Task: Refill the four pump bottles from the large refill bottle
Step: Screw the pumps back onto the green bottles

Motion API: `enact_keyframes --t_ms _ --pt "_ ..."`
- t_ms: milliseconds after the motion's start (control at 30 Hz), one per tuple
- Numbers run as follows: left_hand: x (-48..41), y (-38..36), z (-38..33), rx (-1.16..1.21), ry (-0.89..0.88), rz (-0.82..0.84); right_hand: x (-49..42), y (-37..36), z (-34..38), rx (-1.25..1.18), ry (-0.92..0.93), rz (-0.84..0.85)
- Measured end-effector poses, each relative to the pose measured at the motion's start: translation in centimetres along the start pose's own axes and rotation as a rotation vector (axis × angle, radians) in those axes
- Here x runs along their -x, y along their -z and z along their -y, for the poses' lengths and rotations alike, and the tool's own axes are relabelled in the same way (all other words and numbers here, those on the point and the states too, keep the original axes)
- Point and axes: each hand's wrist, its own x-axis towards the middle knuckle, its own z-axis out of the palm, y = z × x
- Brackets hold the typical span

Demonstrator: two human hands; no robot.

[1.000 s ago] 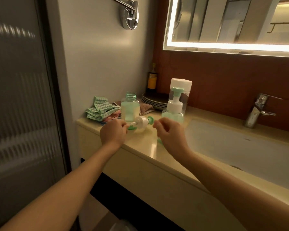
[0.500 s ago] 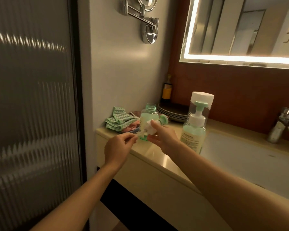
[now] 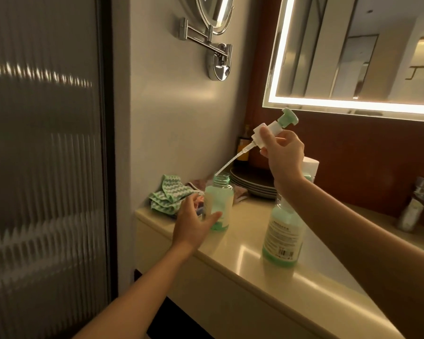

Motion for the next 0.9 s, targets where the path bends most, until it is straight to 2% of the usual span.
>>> enact_keyframes --t_ms 200,467,700,900 --pt "-3.0 -2.9 -1.0 -0.004 0.015 0.028 -0.4 -0.1 -0.6 0.095 0.08 -0.044" --pt "-2.2 -3.0 -0.9 -0.063 -0.023 0.009 0.8 -0.7 -2.5 0.181 0.126 0.143" --pt "1.4 -2.4 -1.9 -0.053 -0.088 0.023 3.0 -0.6 -3.5 0.305 0.106 0.386" --pt "2.5 -2.4 -2.6 -0.082 -0.067 0.013 4.3 0.2 -4.5 0.341 0.089 0.451"
